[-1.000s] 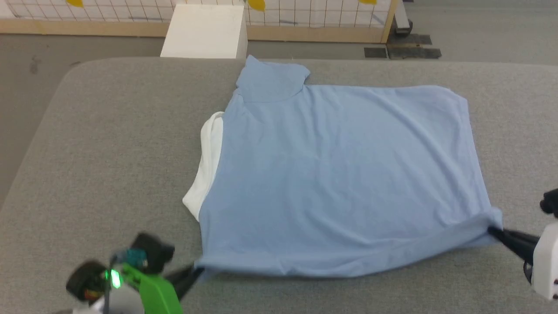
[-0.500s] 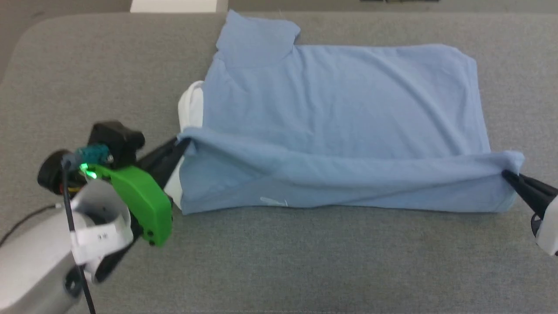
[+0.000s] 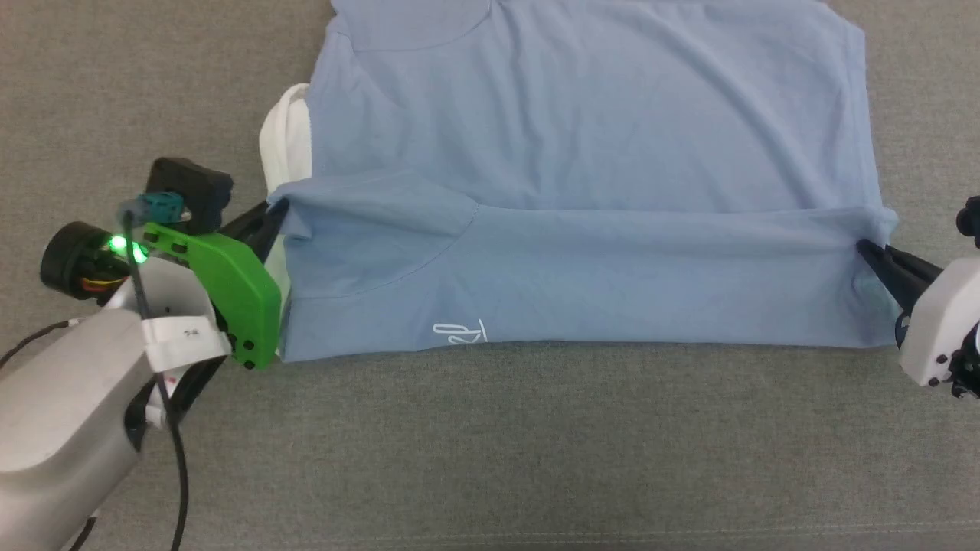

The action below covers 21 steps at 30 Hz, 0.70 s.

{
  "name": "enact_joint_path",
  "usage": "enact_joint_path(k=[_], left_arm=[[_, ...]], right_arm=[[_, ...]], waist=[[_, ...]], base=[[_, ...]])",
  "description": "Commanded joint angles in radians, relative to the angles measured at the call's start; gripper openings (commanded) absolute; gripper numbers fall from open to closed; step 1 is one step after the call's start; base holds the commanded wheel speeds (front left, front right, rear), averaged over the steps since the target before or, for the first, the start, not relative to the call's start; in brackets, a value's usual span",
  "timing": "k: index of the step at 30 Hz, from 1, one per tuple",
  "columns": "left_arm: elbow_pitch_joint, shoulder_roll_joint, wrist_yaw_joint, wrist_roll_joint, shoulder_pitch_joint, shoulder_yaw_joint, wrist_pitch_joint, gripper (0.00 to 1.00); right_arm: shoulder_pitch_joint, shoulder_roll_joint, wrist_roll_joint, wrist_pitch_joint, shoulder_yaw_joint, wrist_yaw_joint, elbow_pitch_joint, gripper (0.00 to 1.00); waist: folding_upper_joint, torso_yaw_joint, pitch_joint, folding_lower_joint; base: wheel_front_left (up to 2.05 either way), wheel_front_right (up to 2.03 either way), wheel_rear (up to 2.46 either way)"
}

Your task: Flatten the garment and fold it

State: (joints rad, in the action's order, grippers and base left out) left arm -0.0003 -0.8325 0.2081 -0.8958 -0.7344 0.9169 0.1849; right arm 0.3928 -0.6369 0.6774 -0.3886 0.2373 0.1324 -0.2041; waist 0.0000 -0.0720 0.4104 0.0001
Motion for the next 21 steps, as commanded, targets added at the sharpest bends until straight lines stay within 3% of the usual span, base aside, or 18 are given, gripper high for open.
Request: enact_joint_path(k=[1, 6, 7, 8, 14, 21], left_arm=[[0.021, 0.015, -0.011, 0.014, -0.024, 0.007, 0.004, 0.00], [0.100, 0.068, -0.026, 0.026, -0.044, 0.031, 0.007, 0.00], [0.114, 0.076, -0.027, 0.026, -0.044, 0.033, 0.006, 0.05], [0.131, 0.086, -0.024, 0.026, -0.044, 0.035, 0.003, 1.00], [0.181, 0.132, 0.003, 0.002, -0.022, 0.011, -0.055, 1.00], [0.128, 0.171, 0.083, -0.040, 0.055, -0.061, -0.186, 1.00]], right_arm=[[0.019, 0.016, -0.019, -0.003, -0.006, -0.002, -0.017, 0.00], [0.039, 0.049, -0.053, 0.007, -0.006, -0.002, -0.055, 0.00], [0.042, 0.053, -0.056, 0.012, -0.008, -0.002, -0.058, 0.05], [0.043, 0.058, -0.060, 0.020, -0.012, -0.002, -0.062, 1.00], [0.029, 0.060, -0.076, 0.066, -0.019, -0.002, -0.048, 1.00], [-0.048, 0.089, -0.114, 0.189, -0.075, -0.002, 0.034, 1.00]], waist=[[0.0000, -0.006, 0.018, -0.0001], [0.0000, 0.001, 0.016, -0.0001], [0.0000, 0.003, 0.011, -0.0001], [0.0000, 0.005, 0.003, -0.0001], [0.0000, 0.017, -0.068, -0.0001], [0.0000, 0.033, -0.157, -0.0001]], base=[[0.00, 0.00, 0.00], [0.00, 0.00, 0.00], [0.00, 0.00, 0.00], [0.00, 0.00, 0.00], [0.00, 0.00, 0.00], [0.00, 0.00, 0.00]])
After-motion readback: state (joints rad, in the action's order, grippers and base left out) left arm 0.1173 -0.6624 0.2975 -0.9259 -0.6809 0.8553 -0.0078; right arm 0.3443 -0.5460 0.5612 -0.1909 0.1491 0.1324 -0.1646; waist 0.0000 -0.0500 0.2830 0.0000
